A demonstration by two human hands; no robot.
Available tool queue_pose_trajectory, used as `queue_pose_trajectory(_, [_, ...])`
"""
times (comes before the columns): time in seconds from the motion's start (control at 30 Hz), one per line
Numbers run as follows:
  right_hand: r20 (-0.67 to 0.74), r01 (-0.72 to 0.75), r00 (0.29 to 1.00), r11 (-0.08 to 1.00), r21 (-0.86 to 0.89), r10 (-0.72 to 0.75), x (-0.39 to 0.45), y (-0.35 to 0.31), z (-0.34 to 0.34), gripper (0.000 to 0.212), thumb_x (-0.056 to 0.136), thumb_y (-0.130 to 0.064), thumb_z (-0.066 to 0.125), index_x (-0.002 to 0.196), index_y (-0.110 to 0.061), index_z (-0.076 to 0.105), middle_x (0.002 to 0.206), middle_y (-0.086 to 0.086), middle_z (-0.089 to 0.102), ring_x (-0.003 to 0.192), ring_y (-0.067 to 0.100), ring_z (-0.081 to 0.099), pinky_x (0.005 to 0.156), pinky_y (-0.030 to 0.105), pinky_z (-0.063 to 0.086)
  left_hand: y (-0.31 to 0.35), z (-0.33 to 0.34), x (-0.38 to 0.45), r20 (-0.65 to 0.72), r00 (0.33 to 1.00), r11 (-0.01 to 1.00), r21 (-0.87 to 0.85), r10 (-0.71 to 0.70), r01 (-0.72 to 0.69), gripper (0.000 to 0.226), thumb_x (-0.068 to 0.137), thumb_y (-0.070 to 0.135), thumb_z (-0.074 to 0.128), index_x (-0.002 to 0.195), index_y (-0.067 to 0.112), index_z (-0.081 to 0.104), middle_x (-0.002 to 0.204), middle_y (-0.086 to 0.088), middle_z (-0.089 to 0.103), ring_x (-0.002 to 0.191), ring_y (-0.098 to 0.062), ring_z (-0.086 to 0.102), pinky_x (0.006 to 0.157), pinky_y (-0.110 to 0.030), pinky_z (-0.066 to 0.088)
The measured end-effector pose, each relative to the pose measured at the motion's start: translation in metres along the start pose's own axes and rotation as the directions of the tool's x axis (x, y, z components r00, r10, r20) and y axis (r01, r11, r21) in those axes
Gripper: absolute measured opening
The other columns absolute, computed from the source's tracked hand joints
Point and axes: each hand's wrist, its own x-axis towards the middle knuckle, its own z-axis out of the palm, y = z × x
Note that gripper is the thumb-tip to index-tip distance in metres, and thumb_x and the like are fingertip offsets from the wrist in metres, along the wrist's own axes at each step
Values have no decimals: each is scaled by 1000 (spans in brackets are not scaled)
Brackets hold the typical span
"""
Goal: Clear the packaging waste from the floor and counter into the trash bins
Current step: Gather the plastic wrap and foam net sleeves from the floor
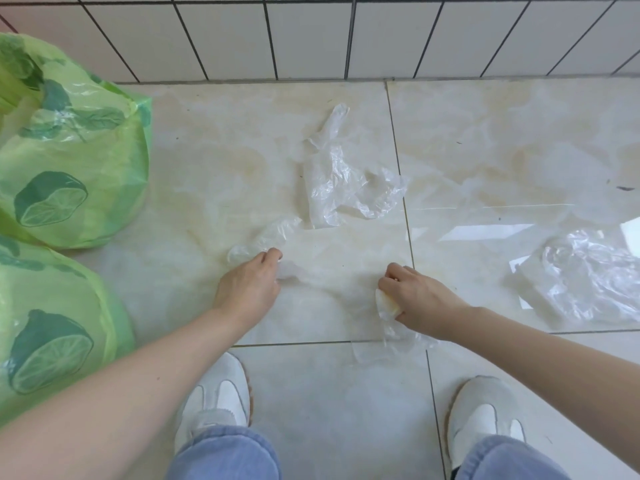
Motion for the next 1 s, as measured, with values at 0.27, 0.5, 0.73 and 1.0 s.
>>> queue_pose_trajectory(0.27, [-132,-84,985,978,192,111,-9,17,-8,20,73,-5,56,93,-9,53,89,4,52,87,26,51,69,33,45,4,-5,-11,-137,989,981,-177,53,-77,10,82,15,58,89,13,64,86,-1,65,91,-26,52,69,-38,49])
queue_pose_trajectory(0.5, [-100,-216,962,935,283,252,-22,30,-16,16,80,-7,51,84,-13,37,73,3,51,69,31,52,57,39,39,43,-16,-8,-90,995,931,-358,43,-72,11,77,19,67,79,9,63,84,-4,57,75,-25,56,67,-31,42])
queue_pose_trajectory(0.73, [-170,-222,945,928,298,281,-30,41,-22,35,79,-4,47,110,-17,38,80,-2,50,69,34,52,56,39,39,83,-33,11,-69,996,827,-555,64,-92,21,72,7,64,81,11,46,59,-6,46,55,-22,36,49,-28,28])
queue_pose_trajectory(1.0, [-306,-298,845,861,413,439,-54,80,-23,55,84,-14,57,131,-20,28,88,-3,48,70,33,54,57,33,37,109,-30,28,-102,975,821,-525,199,-223,43,73,-2,57,109,20,50,103,3,48,86,-15,49,66,-16,34])
